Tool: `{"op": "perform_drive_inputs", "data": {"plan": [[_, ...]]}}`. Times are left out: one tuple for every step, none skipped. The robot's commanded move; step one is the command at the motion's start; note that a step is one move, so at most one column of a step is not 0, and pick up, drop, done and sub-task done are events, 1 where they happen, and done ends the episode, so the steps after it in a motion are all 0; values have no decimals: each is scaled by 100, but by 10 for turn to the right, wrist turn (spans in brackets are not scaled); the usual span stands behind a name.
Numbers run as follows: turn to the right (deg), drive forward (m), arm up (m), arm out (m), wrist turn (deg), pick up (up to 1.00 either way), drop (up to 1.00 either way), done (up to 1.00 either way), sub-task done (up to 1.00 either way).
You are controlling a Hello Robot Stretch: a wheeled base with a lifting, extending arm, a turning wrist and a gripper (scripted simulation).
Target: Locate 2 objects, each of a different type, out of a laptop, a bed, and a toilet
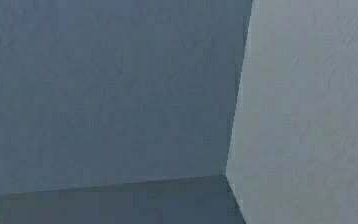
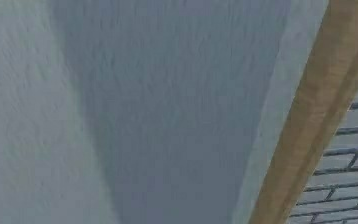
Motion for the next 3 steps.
{"op": "perform_drive_inputs", "data": {"plan": [[0,45,0,0,0,0,0,0,0],[-300,0,0,0,0,0,0,0,0],[0,65,0,0,0,0,0,0,0]]}}
